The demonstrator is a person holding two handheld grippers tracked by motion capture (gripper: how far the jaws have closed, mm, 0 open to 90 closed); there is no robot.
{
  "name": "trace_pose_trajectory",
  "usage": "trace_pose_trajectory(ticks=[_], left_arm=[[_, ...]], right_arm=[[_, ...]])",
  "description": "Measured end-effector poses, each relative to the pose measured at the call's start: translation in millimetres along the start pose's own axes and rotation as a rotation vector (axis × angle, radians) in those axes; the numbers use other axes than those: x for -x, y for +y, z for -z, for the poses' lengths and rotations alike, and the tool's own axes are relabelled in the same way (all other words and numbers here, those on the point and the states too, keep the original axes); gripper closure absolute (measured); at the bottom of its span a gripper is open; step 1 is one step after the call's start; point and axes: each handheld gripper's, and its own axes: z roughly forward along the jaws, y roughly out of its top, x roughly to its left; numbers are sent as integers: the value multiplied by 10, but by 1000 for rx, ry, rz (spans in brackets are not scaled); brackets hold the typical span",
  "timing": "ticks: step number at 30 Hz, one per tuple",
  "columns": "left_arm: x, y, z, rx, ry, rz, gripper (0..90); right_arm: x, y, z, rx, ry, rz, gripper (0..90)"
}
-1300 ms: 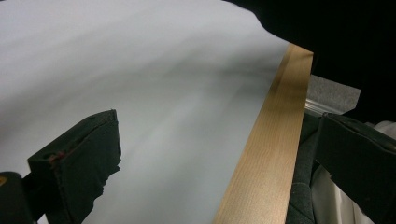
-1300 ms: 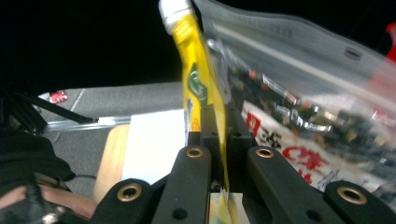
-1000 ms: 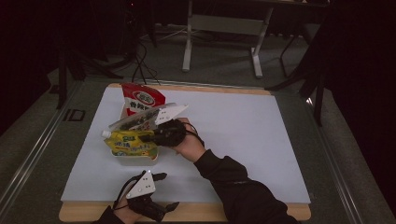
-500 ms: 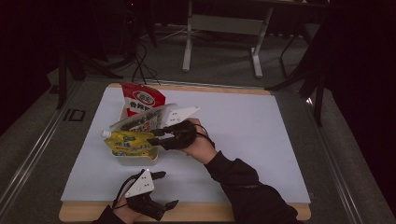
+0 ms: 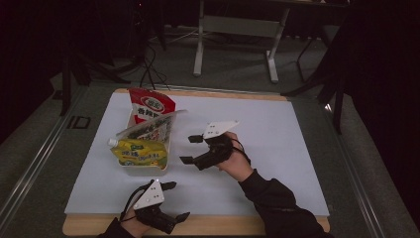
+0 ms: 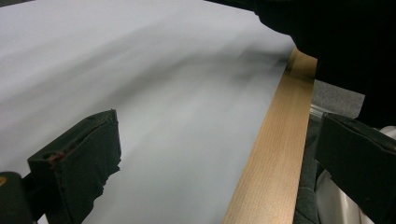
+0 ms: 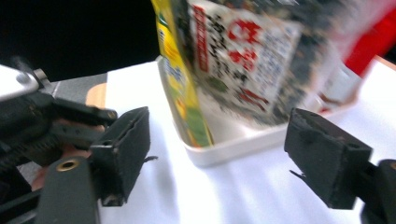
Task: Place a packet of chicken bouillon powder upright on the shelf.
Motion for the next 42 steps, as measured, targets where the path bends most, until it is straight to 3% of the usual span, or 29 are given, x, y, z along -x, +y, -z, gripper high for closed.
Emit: trace_pose_trajectory(ticks=[4, 6, 14, 28, 42], left_arm=[[0, -3, -4, -1, -3, 0, 20], [4, -3, -8, -3, -5, -3, 19], [5, -2, -20, -8, -10, -6, 20], [-3, -8, -26, -11, -14, 0, 19], [3, -7, -22, -13, -19, -3, 20]], right_arm=[[39, -100, 103, 16, -16, -19, 186], [75, -189, 207, 38, -36, -52, 183], [126, -435, 400, 54, -83, -64, 153], [139, -887, 546, -38, -109, -91, 156], [-23, -1108, 682, -53, -118, -78, 152]])
